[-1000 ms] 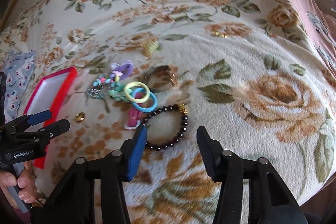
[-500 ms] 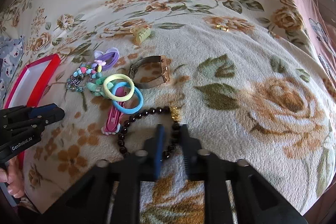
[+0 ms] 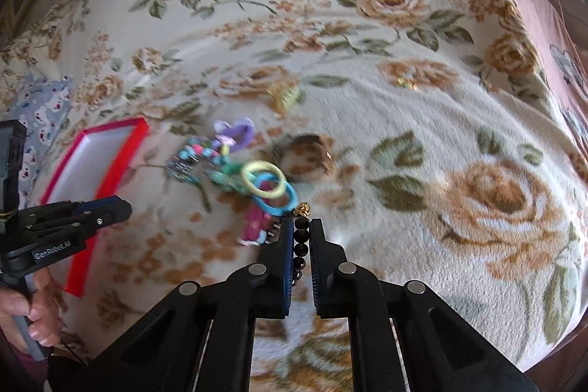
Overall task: Organize jewelry
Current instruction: 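Carry the ring with the left tool while the right tool carries the bracelet into the box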
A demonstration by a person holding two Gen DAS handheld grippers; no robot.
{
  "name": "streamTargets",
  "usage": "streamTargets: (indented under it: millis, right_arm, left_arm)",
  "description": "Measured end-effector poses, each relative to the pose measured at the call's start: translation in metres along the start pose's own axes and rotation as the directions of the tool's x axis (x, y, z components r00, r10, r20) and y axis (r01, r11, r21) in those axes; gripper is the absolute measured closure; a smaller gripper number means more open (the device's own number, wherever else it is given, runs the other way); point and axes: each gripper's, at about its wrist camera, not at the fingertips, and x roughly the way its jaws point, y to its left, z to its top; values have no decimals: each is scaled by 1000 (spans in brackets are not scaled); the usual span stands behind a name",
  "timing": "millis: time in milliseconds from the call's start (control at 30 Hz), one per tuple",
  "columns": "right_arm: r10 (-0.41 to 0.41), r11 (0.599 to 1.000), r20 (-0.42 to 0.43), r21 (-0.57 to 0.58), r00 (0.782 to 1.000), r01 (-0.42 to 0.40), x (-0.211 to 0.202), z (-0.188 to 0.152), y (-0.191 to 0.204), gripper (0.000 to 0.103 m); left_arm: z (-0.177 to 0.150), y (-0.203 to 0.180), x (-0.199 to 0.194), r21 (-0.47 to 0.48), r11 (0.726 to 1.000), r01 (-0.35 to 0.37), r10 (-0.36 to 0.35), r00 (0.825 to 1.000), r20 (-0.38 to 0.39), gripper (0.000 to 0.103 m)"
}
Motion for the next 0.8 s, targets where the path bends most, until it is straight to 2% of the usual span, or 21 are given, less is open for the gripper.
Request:
streamTargets:
  millis: [200, 367, 600, 800]
  right_arm:
    - [80, 997, 40, -20, 996, -80, -17, 13, 24, 95]
    - [152, 988, 40, -47, 988, -150, -14, 22, 49, 95]
    - [272, 957, 4, -103, 962, -270, 4, 33, 103, 95]
    - [372, 916, -28, -151, 928, -372, 23, 46, 161, 95]
  left_arm:
    - [-7, 13, -33, -26, 1000, -10, 11, 999, 47, 81]
    - [-16, 33, -54, -59, 997, -49, 53, 996, 66, 81]
    - [-27, 69, -78, -133, 984, -122, 134, 988, 81, 81]
    - [-27, 104, -88, -197, 965, -171, 189, 979, 76, 81]
